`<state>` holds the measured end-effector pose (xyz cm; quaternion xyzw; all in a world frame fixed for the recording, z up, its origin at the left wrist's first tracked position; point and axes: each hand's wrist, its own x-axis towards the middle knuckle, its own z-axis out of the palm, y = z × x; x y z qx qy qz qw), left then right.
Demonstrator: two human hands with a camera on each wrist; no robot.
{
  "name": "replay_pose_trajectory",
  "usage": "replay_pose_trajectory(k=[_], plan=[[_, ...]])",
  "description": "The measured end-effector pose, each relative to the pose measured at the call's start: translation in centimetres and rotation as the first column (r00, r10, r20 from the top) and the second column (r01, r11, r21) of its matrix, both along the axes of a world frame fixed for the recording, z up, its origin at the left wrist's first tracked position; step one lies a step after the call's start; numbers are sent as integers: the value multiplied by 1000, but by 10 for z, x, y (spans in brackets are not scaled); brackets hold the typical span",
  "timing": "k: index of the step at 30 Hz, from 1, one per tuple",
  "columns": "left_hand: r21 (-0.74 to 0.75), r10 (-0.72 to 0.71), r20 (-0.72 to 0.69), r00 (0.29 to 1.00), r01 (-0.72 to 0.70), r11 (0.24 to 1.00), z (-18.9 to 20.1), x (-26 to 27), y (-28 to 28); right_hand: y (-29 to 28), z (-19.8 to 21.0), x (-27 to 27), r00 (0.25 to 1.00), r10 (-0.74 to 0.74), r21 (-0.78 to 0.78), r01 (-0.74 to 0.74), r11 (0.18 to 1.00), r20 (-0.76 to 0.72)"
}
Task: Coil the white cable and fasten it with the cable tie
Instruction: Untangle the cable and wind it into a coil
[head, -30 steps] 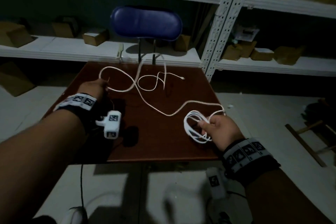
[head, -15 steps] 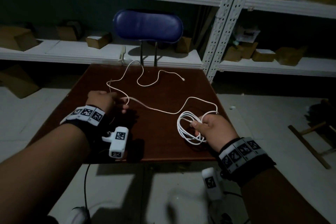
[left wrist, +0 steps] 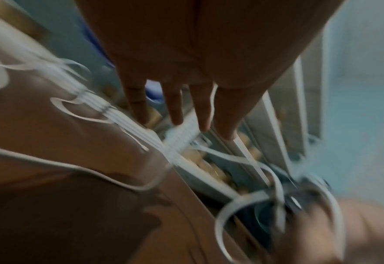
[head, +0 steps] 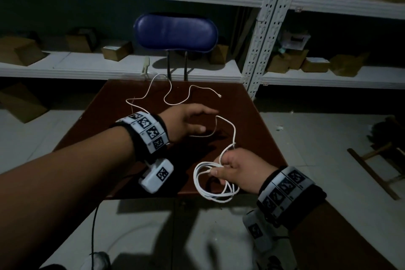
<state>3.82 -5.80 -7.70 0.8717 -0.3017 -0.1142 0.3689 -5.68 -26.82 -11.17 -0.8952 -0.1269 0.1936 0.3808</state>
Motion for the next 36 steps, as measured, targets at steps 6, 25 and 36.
replay_pose_trajectory(k=[6,25,36], plan=[[213,-303,20,953,292,932,-14,6,-34,-1,1,1,995,97,-109,-95,989,14],[441,659,214,722,-673,594,-35,57,115,-43,2,18,789,-534,109,528,842,302],[463,353,259,899,-437,771,-15,-6,44,-12,5,12,879,-369,-74,407,910,302]])
